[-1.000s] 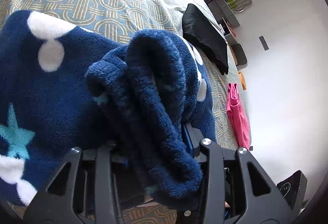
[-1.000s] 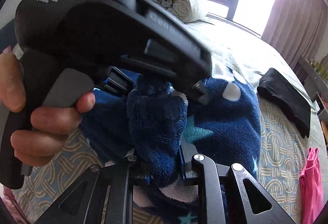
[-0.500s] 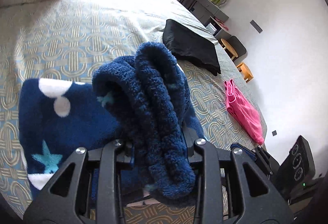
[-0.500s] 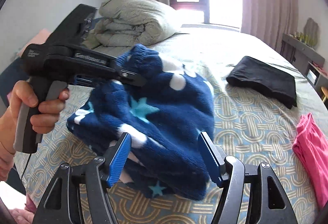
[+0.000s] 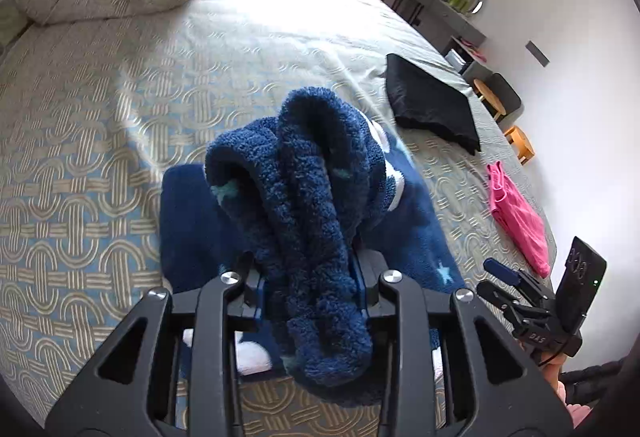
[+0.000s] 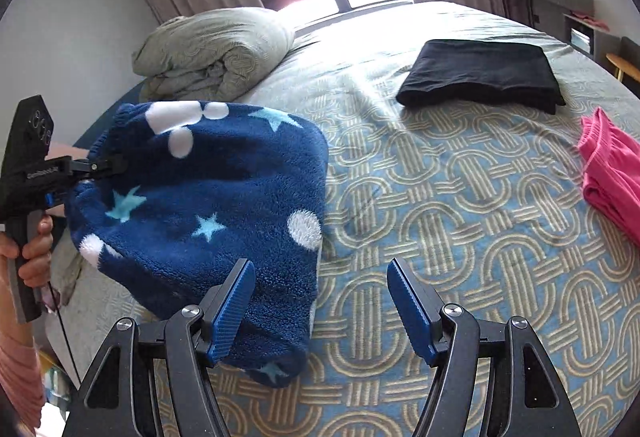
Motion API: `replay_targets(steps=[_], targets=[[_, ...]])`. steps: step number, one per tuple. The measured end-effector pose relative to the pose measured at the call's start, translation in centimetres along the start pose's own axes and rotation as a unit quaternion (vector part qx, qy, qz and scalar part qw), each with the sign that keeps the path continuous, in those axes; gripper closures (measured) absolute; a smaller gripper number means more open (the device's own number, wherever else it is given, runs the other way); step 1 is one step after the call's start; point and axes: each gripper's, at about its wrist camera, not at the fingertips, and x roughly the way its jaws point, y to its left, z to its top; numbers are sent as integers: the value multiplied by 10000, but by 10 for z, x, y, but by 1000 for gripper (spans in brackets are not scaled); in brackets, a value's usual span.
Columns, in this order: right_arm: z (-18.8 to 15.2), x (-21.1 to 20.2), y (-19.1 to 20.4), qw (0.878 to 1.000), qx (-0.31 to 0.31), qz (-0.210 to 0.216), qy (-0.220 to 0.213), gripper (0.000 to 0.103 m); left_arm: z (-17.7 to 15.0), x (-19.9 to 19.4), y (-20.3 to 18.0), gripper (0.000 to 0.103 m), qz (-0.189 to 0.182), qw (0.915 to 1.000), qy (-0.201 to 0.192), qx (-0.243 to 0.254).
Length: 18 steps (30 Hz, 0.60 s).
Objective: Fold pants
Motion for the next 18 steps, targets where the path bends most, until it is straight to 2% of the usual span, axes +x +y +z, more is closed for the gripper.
replay_targets(steps=[4,7,9,10,11,12,13,14,16,18], targets=[[12,16,28,9989,-419,197,27,33,-20,22,38,68,142,9985,297,-440],[20,26,54,9963,-757,387,79,34,-34,30,55,65,76,9975,394,-588],[20,33,69,9937,-988,511,129,41,-41,36,62,58,153,9972,441,-587],[19,41,75,9923,-1098,525,232,50,-43,39,64,53,216,9973,434,-552],[16,52,79,9907,-1201,462,439,58,-45,40,66,44,325,9973,405,-515],[11,63,81,9897,-1257,280,621,61,-47,42,68,38,415,9972,372,-493],[6,73,81,9888,-1278,75,767,62,-48,42,71,32,439,9972,341,-491],[2,77,79,9885,-1265,17,823,62,-49,42,72,32,420,9974,306,-493],[-3,77,75,9894,-1240,45,749,62,-52,42,72,29,435,9976,273,-458],[-3,73,76,9892,-1250,57,760,62,-53,40,69,24,612,9974,196,-337]])
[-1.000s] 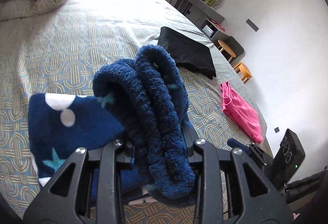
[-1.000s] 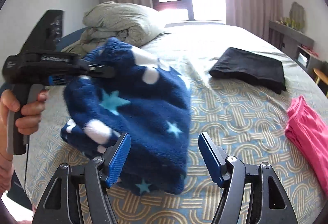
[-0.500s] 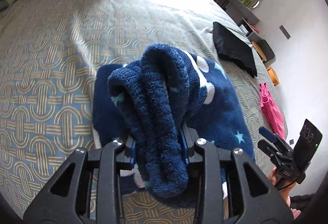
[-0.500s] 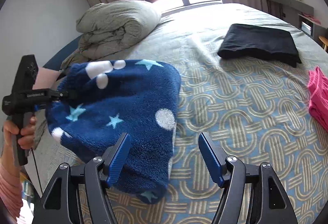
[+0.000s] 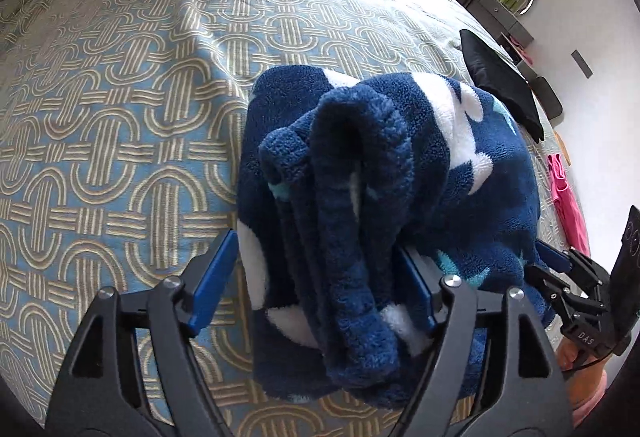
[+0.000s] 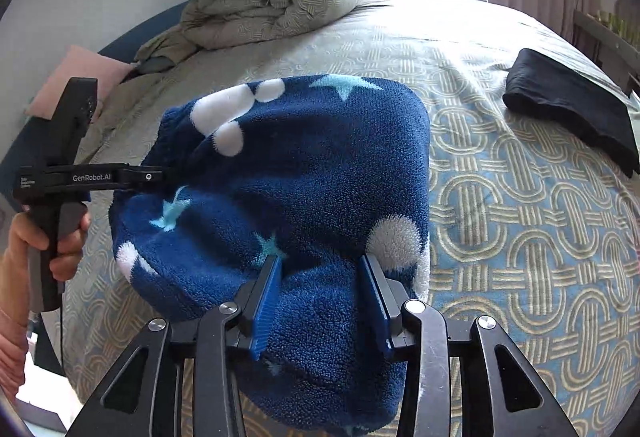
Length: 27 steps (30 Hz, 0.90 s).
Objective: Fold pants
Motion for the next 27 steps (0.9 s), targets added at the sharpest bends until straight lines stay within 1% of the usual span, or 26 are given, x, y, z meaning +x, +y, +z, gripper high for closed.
replay_targets(steps=[2,4,7,11,15,20,23,27], targets=[[0,-2,0,10000,3,-14,20,62,-1,-1,-3,23,98,9999,-59,97],[2,-3,1,10000,-26,-49,46,62,-1,-1,-3,22,126,9999,-73,87],[9,-8,3,9999,-46,-52,81,62,0,2,2,19,83,10000,-48,-19],[14,-17,-1,9999,109,84,64,61,-3,7,9,15,2,9999,-22,-165],[14,-20,-5,9998,160,144,27,61,-5,9,9,14,54,9999,-38,-126],[18,-17,-4,9998,156,99,42,61,-5,10,5,13,120,9999,-49,-67],[25,-14,0,9999,77,85,28,61,-4,10,2,13,161,9998,-61,-22],[49,-5,11,9998,-145,129,-7,61,-3,7,-2,13,258,9996,-86,-42]])
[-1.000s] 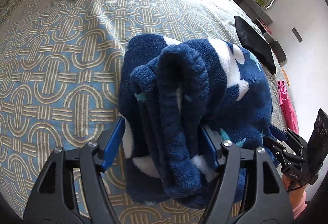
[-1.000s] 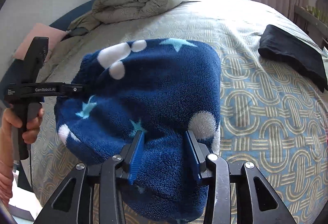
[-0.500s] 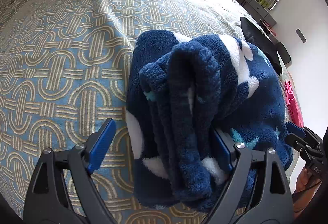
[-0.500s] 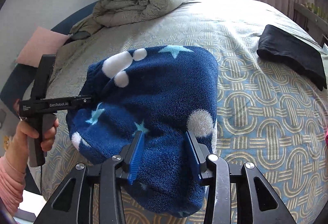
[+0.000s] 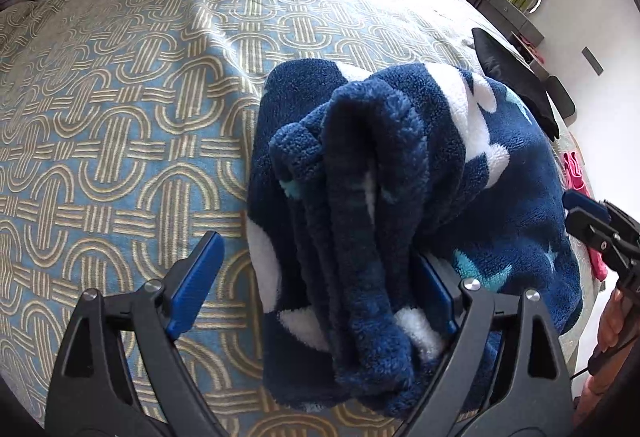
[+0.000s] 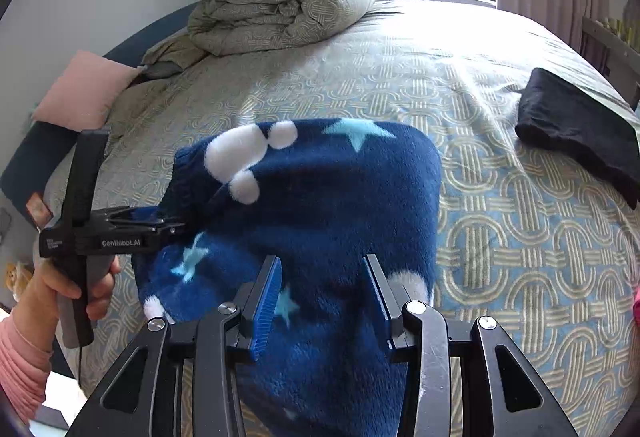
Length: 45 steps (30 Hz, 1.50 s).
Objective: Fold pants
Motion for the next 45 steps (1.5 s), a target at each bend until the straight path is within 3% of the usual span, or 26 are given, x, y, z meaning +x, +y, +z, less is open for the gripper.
replay_targets(steps=[8,10,12,15,18,22,25,29,32,34,36,37,39,41,45], targets=[[75,56,0,9998,19,-53,186,61,-24,-36,-33,14,712,9940,-710,440],[87,90,-5,9981,67,-115,599,61,-28,-32,-40,14,942,9901,-714,752],[87,136,-5,9905,-87,-243,1348,61,-28,-25,-36,14,1073,9889,-636,814],[99,145,-6,9911,41,-215,1312,61,-28,-20,-16,14,642,9966,-457,259],[101,122,-6,9931,289,-200,1116,61,-29,-24,-1,14,267,9988,-344,-236],[89,83,31,9957,-194,297,854,61,-31,-31,-5,14,362,9984,-418,-97],[83,81,79,9902,-878,477,979,61,-31,-28,-12,14,456,9984,-332,-43],[81,140,118,9805,-1463,-248,1292,61,-26,-22,-10,14,544,9978,-301,-226],[91,164,104,9867,-821,-23,1401,61,-22,-18,0,14,235,9989,-145,-390],[94,145,92,9902,-409,230,1318,61,-23,-14,6,14,-64,9985,50,-532],[93,114,79,9931,-400,258,1073,61,-24,-14,9,14,-152,9981,60,-596],[89,96,71,9944,-463,159,932,58,-24,-14,11,14,-186,9980,60,-594],[77,62,47,9967,-417,-11,696,43,-25,-16,10,14,-209,9979,60,-607],[62,35,15,9985,-105,-101,535,32,-24,-15,10,14,-187,9980,68,-603],[31,18,-44,9955,728,225,569,24,-20,-13,6,14,-69,9986,52,-524]])
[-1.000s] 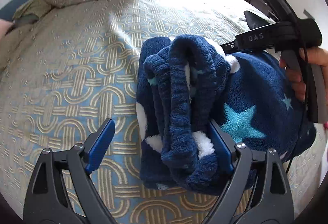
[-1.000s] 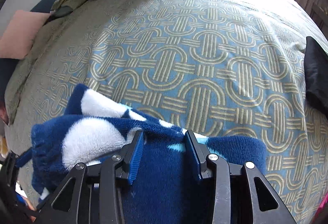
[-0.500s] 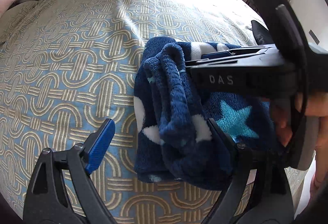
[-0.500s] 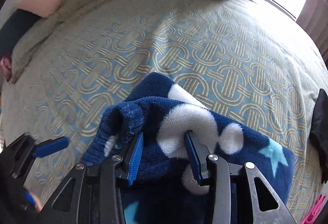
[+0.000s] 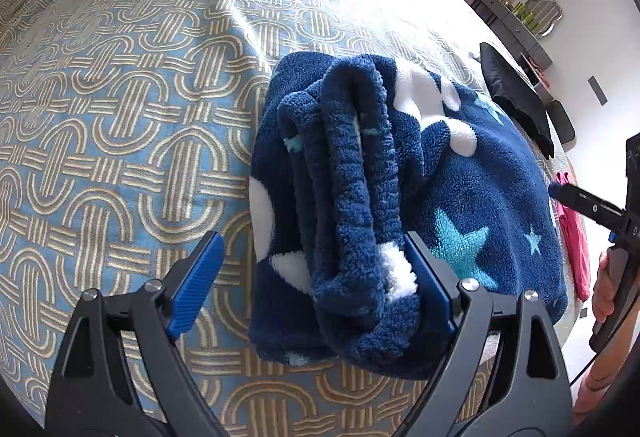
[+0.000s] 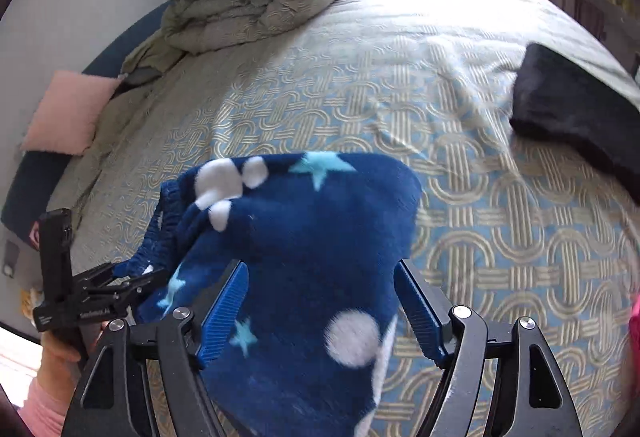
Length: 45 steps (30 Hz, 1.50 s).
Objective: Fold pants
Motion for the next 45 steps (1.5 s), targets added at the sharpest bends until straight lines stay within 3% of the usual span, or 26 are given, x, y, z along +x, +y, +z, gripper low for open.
replay_targets(steps=[4,8,11,19,29,45], targets=[[-23,23,-36,9939,758,618,506,23,11,7,-3,14,26,9999,82,90],[-37,40,-49,9832,1217,1231,585,21,14,12,0,12,-68,9998,139,92],[-36,52,-57,9781,1331,1473,629,18,15,19,4,5,-91,9998,168,97],[-31,82,-62,9661,1492,1930,841,10,17,32,12,1,-435,9986,285,0],[-22,92,-54,9656,1308,2081,847,9,22,48,20,0,-977,9943,427,-56],[-28,90,-53,9674,1179,2081,832,9,38,62,-3,0,-1088,9922,364,479]])
